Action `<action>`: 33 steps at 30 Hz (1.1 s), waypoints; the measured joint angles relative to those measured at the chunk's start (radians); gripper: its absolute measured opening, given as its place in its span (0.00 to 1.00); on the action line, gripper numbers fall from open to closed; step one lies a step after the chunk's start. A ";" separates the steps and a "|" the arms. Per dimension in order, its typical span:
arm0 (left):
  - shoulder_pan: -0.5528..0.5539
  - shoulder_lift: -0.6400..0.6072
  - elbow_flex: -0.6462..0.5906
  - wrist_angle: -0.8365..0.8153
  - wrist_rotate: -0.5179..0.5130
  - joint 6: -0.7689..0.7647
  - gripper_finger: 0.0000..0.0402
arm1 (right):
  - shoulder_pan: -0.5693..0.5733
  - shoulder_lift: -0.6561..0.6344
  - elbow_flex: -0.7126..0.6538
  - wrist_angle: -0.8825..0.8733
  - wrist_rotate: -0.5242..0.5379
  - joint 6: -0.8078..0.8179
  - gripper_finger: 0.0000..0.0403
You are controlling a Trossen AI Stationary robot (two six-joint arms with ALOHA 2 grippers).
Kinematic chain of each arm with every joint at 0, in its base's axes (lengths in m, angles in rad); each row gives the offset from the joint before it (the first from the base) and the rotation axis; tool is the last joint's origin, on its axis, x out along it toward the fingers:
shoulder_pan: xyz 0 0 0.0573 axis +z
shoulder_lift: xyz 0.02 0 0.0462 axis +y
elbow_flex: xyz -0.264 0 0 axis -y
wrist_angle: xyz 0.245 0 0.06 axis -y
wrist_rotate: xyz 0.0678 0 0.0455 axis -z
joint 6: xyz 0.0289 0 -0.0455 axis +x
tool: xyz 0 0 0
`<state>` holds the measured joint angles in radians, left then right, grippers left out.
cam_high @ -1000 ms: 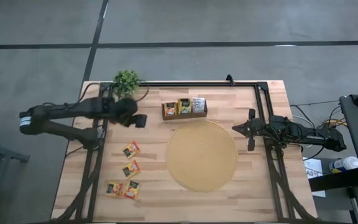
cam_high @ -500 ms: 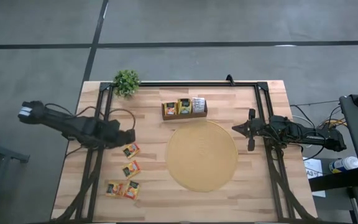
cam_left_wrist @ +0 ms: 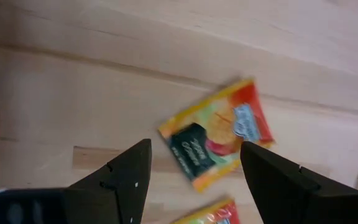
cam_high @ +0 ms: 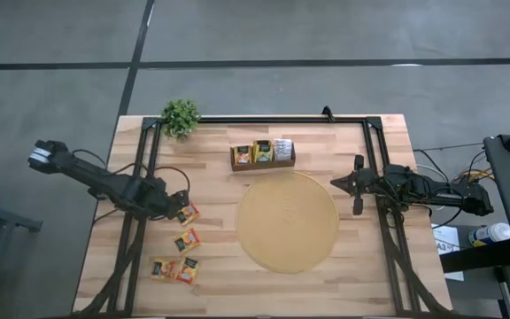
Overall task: Pick & Place Tea
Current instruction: Put the orange tea bag into the left section of the wooden organizer
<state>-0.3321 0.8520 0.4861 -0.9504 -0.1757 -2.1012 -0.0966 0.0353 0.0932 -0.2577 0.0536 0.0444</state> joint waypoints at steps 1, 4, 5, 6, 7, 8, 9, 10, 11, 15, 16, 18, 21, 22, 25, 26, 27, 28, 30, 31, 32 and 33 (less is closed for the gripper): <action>0.000 0.000 -0.010 0.004 0.002 -0.008 0.60 | 0.000 0.000 0.000 0.000 0.000 0.000 0.02; 0.000 0.000 -0.050 0.029 0.008 -0.025 0.60 | 0.000 0.000 0.000 0.000 0.000 0.000 0.02; 0.000 0.000 -0.066 0.044 0.012 -0.026 0.60 | 0.000 0.000 0.000 0.000 0.000 0.000 0.02; 0.000 0.000 -0.080 0.066 0.015 -0.029 0.60 | 0.000 0.000 0.000 0.000 0.000 0.000 0.02; 0.000 0.001 -0.093 0.094 0.019 -0.032 0.60 | 0.000 0.000 0.000 0.000 0.000 0.000 0.02; 0.000 0.002 -0.108 0.123 0.021 -0.035 0.60 | 0.000 0.000 0.000 0.000 0.000 0.000 0.02; 0.000 0.002 -0.125 0.148 0.021 -0.039 0.60 | 0.000 0.000 0.000 0.000 0.000 0.000 0.02; 0.001 0.002 -0.139 0.164 0.025 -0.041 0.60 | 0.000 0.000 0.000 0.000 0.000 0.000 0.02; 0.002 0.002 -0.149 0.180 0.025 -0.041 0.60 | 0.000 0.000 0.000 0.000 0.000 0.000 0.02; 0.009 0.009 -0.168 0.207 0.026 -0.047 0.60 | 0.000 0.000 0.000 0.000 0.000 0.000 0.02; 0.013 0.012 -0.168 0.216 0.025 -0.047 0.60 | 0.000 0.000 0.000 0.000 0.000 0.000 0.02; 0.020 0.012 -0.175 0.241 0.027 -0.047 0.59 | 0.000 0.001 0.000 0.001 0.000 0.000 0.02; 0.031 0.025 -0.181 0.253 0.028 -0.044 0.58 | 0.000 0.001 0.000 0.001 0.000 0.000 0.02; 0.032 0.033 -0.176 0.251 0.029 -0.045 0.57 | 0.000 0.001 0.000 0.001 0.000 0.000 0.02; 0.033 0.052 -0.177 0.245 0.030 -0.047 0.56 | 0.000 0.000 0.000 0.000 0.000 0.000 0.02; 0.033 0.059 -0.175 0.245 0.030 -0.047 0.55 | 0.000 0.000 0.000 0.000 0.000 0.000 0.02; 0.033 0.067 -0.175 0.245 0.030 -0.047 0.55 | 0.000 0.001 0.000 0.000 0.000 0.000 0.02; 0.033 0.072 -0.175 0.245 0.030 -0.047 0.54 | 0.000 0.001 0.000 0.001 0.000 0.000 0.02; 0.036 0.085 -0.174 0.245 0.031 -0.047 0.53 | 0.000 0.000 0.000 0.000 0.000 0.000 0.02; 0.036 0.092 -0.174 0.245 0.032 -0.047 0.52 | 0.000 0.000 0.000 0.000 0.000 0.000 0.02; 0.036 0.098 -0.174 0.245 0.032 -0.047 0.51 | 0.000 0.000 0.000 0.000 0.000 0.000 0.02; 0.036 0.103 -0.173 0.244 0.032 -0.047 0.50 | 0.000 0.000 0.000 0.000 0.000 0.000 0.02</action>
<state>-0.2962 0.9555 0.3128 -0.7061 -0.1438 -2.1483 -0.0967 0.0357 0.0933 -0.2573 0.0540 0.0444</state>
